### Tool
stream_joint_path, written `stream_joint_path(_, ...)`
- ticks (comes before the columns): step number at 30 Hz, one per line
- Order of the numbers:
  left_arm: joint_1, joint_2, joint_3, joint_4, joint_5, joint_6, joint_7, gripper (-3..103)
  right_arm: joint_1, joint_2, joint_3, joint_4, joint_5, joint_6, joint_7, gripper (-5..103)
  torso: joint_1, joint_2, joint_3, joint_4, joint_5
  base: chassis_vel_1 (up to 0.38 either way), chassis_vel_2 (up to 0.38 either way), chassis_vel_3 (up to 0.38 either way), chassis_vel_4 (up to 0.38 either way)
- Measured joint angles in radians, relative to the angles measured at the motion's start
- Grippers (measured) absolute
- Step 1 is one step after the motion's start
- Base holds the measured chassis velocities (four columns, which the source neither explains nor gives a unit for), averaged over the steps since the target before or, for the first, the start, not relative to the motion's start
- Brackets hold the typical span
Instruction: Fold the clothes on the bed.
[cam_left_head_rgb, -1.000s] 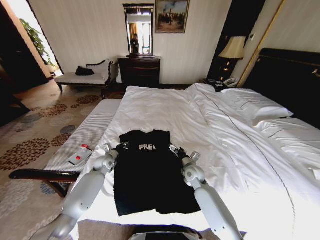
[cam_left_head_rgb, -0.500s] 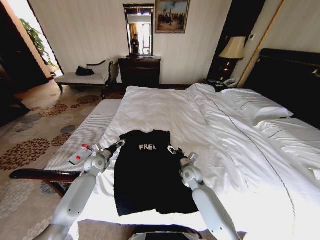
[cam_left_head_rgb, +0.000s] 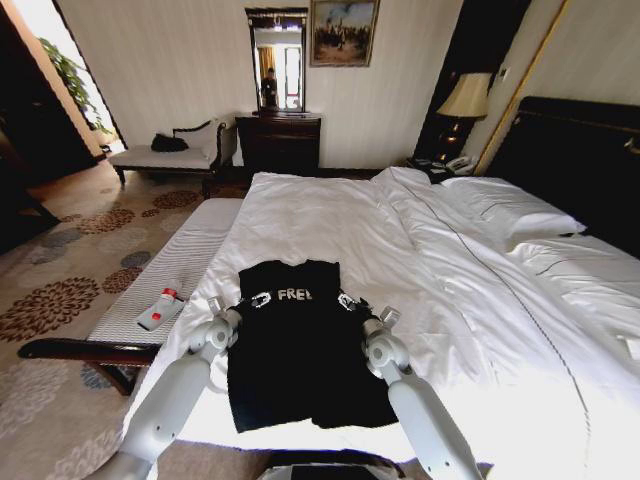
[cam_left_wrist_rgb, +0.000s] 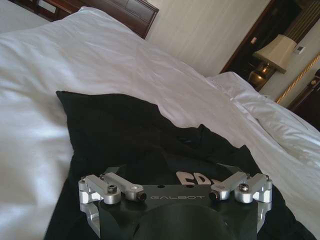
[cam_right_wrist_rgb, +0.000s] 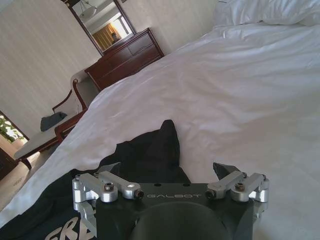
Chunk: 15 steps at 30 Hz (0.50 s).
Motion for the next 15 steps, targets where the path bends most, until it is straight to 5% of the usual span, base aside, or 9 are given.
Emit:
stream_joint_path(10, 0.048, 0.047, -0.061, -0.077, -0.016, 0.003, 0.014, 100, 0.026, 0.015, -0.016, -0.030, -0.005, 0.000, 0.001, 100, 0.000, 0.000, 0.000, -0.0001, 0.0000, 0.000, 0.000, 0.000, 0.000)
stream_joint_path(15, 0.048, 0.028, -0.149, -0.084, -0.044, 0.004, -0.016, 100, 0.077, -0.005, -0.026, -0.054, 0.085, -0.015, 0.008, 100, 0.000, 0.000, 0.000, -0.0005, -0.0002, 0.000, 0.000, 0.000, 0.000)
